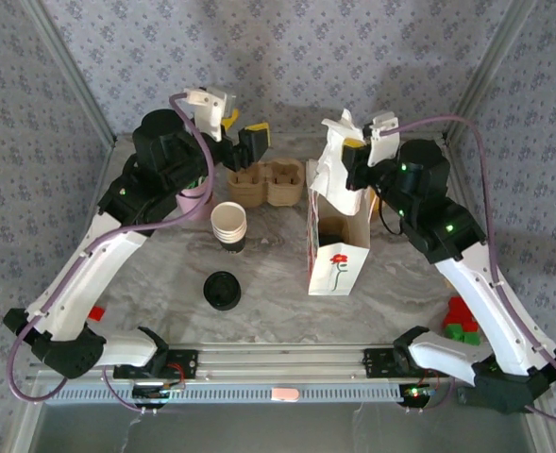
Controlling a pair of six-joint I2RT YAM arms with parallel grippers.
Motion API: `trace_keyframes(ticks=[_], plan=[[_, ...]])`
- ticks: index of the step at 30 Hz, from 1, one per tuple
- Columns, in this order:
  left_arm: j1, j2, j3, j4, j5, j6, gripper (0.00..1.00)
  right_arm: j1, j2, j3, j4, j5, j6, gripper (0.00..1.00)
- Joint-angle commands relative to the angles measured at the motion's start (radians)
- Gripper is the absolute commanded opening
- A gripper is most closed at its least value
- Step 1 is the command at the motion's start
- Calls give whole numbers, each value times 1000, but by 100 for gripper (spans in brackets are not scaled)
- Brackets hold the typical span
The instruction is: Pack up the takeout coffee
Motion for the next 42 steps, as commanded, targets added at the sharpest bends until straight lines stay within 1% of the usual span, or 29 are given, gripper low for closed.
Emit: trace_keyframes(ticks=[1, 9, 15, 19, 23, 29, 36, 42], plan=[[5, -24, -19, 44, -30, 32, 76, 29, -14, -17, 31, 160, -47, 0], [6, -17, -24, 46, -8, 26, 76, 39, -63, -56, 114, 215, -46, 0], [6, -35, -34, 42, -6, 15, 76, 39, -83, -44, 134, 187, -76, 0], [7, -58, -48, 35, -13, 15, 76, 40, -69, -58, 139, 141, -65, 0], [6, -84, -68, 33, -29, 17, 76, 45, -63, -107, 174, 121, -45, 0], [6, -90, -64, 19, -35, 17, 76, 52, -62, -172, 229, 130, -73, 0], [6, -75, -47, 0, -31, 13, 76, 54, -95, -259, 258, 139, -67, 0], [6, -62, -29, -9, -21, 5, 76, 52, -158, -334, 278, 141, -78, 0]])
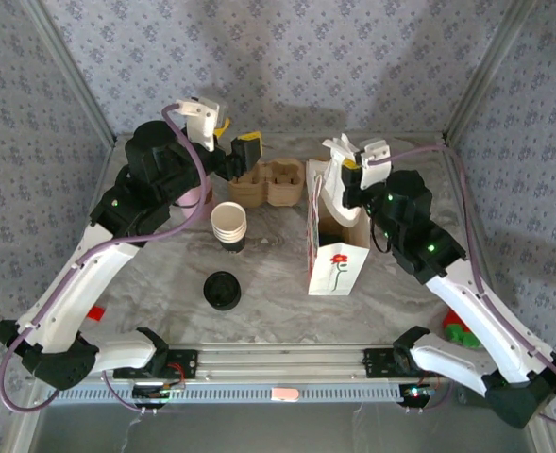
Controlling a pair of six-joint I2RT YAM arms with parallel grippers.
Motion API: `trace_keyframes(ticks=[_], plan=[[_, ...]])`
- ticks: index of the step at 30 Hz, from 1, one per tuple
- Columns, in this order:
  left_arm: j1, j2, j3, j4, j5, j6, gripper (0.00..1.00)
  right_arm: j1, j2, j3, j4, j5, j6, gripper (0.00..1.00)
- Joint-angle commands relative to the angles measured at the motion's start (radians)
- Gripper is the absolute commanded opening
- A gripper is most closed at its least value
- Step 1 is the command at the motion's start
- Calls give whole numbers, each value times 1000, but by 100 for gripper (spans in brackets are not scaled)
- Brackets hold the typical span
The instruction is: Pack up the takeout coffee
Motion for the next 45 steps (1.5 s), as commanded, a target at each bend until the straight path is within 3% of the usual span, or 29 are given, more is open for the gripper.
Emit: trace_keyframes(ticks=[1, 29, 36, 42, 45], plan=[[6, 12, 50, -7, 6, -8, 76, 6, -53, -29, 48, 7, -20, 0], [5, 25, 78, -34, 5, -24, 76, -25, -23, -230, 251, -97, -116, 0], [5, 26, 76, -38, 5, -26, 76, -41, -32, -254, 242, -212, -116, 0], [6, 29, 74, -31, 11, -32, 76, -41, -55, -186, 140, -378, -58, 0], [6, 27, 72, -30, 13, -35, 76, -43, -65, -163, 116, -397, -53, 0]])
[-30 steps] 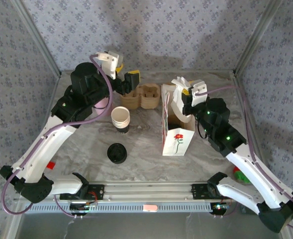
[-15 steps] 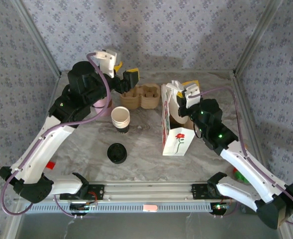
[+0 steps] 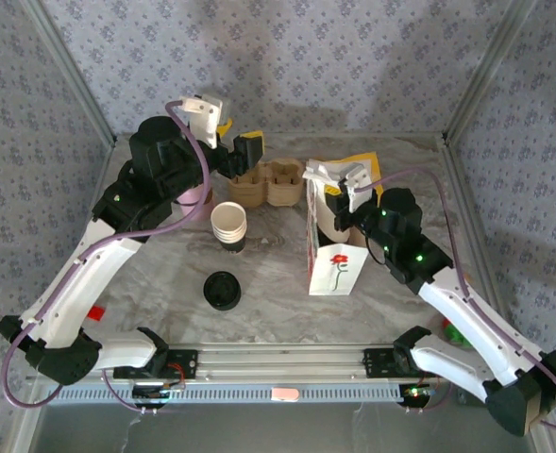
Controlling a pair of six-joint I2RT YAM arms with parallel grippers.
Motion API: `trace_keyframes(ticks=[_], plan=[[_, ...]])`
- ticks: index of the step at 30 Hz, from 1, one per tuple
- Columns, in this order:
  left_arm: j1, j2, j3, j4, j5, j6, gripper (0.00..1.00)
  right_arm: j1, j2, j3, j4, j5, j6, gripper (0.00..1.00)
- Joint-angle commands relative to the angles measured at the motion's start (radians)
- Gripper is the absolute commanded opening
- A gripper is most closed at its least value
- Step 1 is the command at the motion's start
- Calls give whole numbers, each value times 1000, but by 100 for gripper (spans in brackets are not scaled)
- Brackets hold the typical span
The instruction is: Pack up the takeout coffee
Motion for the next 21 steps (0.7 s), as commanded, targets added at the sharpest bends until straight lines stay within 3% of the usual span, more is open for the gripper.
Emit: trace_keyframes(ticks=[1, 21], plan=[[6, -4, 27, 14, 10, -11, 76, -4, -32, 54, -41, -74, 25, 0], [5, -16, 20, 10, -2, 6, 76, -179, 100, 53, 55, -209, 23, 0]])
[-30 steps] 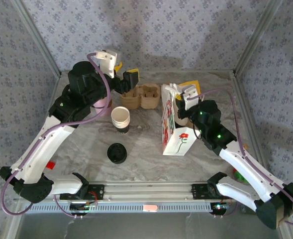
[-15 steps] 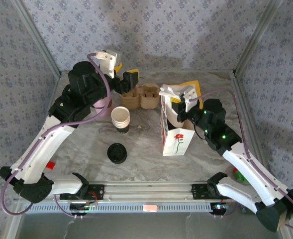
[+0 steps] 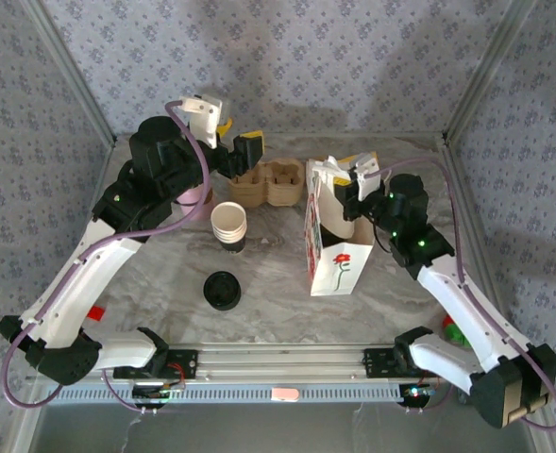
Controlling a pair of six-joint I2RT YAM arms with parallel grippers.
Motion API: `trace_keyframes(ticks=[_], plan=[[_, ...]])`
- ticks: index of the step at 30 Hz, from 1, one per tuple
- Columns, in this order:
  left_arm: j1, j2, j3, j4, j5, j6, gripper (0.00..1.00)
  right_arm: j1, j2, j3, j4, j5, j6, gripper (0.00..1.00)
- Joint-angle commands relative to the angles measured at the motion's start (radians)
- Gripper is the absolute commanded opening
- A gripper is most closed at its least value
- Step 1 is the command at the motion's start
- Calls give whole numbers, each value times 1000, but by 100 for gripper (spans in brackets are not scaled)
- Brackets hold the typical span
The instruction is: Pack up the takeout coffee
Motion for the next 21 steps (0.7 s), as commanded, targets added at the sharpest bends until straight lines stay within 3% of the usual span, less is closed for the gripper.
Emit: trace_keyframes(ticks=[1, 21], plan=[[5, -15, 20, 9, -3, 8, 76, -11, 20, 32, 51, -53, 21, 0], [6, -21, 13, 15, -1, 6, 76, -24, 7, 24, 36, -43, 4, 1]])
